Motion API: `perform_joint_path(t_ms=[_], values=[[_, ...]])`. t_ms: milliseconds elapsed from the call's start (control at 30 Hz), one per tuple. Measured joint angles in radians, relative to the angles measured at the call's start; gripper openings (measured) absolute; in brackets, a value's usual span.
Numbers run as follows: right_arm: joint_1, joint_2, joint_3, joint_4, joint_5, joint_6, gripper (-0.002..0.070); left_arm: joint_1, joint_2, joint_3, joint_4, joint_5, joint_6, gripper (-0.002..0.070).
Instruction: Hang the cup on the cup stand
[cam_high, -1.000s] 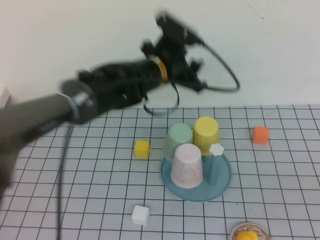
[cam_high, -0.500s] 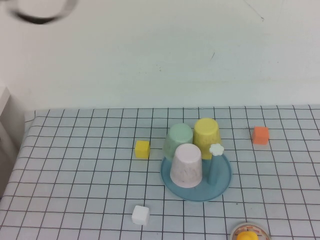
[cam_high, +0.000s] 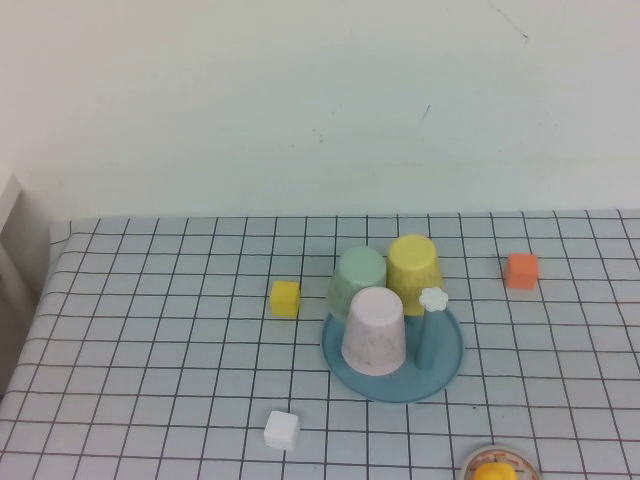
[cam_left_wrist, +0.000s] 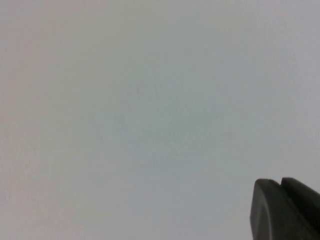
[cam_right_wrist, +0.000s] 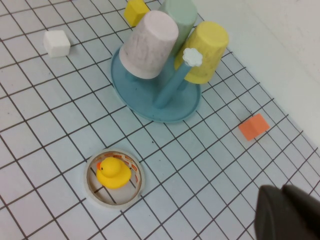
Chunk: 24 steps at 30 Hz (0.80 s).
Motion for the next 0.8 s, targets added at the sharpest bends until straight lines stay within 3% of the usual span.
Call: perform_joint_path(t_ms=[267,500,800], values=[[0.0,0.0,0.0,0.0,0.0,0.0,0.0,0.0,-0.263,0.409,-0.267,-0.152,0.019,0.0],[0.0,0.0,0.0,0.0,0.0,0.0,-0.0001,0.0,-0.443,0.661,-0.287,-0.186,-0.002,0.0],[0.0,0.0,0.0,0.0,0.0,0.0,-0.0001,0.0,-0.501,0.722,-0.264,-0.129,-0.097,0.0]])
